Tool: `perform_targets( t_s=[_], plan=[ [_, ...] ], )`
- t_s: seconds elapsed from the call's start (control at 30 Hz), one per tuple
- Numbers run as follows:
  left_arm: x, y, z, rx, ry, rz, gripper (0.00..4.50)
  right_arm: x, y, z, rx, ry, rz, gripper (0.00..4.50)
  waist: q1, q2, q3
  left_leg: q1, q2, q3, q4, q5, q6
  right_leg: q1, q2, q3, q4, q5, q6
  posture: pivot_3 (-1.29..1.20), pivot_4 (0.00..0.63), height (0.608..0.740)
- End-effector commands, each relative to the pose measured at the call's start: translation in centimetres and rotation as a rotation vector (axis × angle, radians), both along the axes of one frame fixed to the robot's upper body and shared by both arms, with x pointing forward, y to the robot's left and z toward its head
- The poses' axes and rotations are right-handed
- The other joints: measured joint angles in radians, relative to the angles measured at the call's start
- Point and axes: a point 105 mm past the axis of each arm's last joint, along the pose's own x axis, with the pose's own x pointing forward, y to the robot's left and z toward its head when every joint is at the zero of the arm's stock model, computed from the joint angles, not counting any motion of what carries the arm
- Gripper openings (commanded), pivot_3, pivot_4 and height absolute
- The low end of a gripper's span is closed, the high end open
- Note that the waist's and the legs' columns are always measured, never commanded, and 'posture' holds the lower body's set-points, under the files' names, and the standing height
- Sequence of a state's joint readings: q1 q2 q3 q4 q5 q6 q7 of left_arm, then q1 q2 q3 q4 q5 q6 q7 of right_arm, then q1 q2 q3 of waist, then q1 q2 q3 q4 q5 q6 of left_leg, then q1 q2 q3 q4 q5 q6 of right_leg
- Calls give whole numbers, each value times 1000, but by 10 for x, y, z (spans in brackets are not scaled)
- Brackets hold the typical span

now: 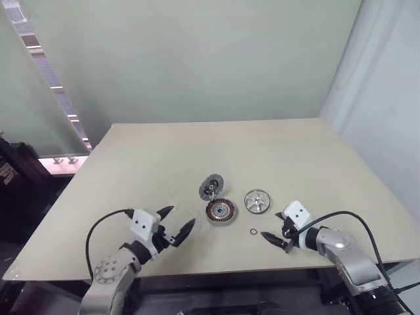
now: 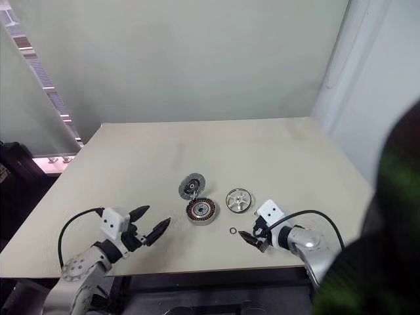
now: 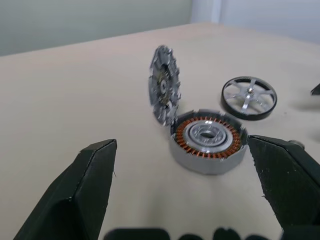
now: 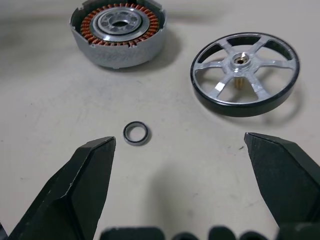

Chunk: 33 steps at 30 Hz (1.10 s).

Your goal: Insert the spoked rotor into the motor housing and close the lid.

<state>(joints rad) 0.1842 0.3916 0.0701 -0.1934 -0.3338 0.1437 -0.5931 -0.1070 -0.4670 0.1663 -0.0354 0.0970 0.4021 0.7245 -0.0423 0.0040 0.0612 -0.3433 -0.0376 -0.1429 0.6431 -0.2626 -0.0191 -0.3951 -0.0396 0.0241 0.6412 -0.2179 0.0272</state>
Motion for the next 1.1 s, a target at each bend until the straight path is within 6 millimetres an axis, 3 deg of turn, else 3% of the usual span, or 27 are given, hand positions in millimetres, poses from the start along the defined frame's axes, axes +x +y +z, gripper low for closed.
perform_targets(
  t_s=[0.03,0.43,0.57,0.77,0.87,1.1],
  plan=[
    [4,0,19,-4,-67,-6,4461,6,0,19,15,-66,8,4500,0,0,0,0,0,0,0,0,0,0,0,0,0,0,0,0,0,740],
    [2,-5,22,-6,-71,-17,4461,17,1,32,120,-73,-88,4500,1,-2,1,0,0,1,0,0,0,0,0,0,0,0,0,0,0,740],
    [4,-7,19,-2,-60,-36,4461,10,6,32,147,-48,-75,4500,1,-1,1,0,0,1,0,0,0,0,0,0,0,0,0,0,0,740],
    [3,-15,12,0,-27,-80,4461,1,18,21,156,16,-56,4500,2,-1,1,-1,0,1,0,0,0,-1,0,0,0,0,0,0,0,740],
    [-1,-20,4,10,10,-118,4461,-3,27,7,119,51,-29,4500,1,-1,1,-1,1,1,0,0,0,-1,0,0,0,0,0,0,0,740],
    [-6,-23,-4,19,45,-144,4461,0,38,-8,87,78,-18,4500,1,-1,1,-2,1,2,0,0,0,-2,0,1,0,0,0,0,0,740]
  ],
)
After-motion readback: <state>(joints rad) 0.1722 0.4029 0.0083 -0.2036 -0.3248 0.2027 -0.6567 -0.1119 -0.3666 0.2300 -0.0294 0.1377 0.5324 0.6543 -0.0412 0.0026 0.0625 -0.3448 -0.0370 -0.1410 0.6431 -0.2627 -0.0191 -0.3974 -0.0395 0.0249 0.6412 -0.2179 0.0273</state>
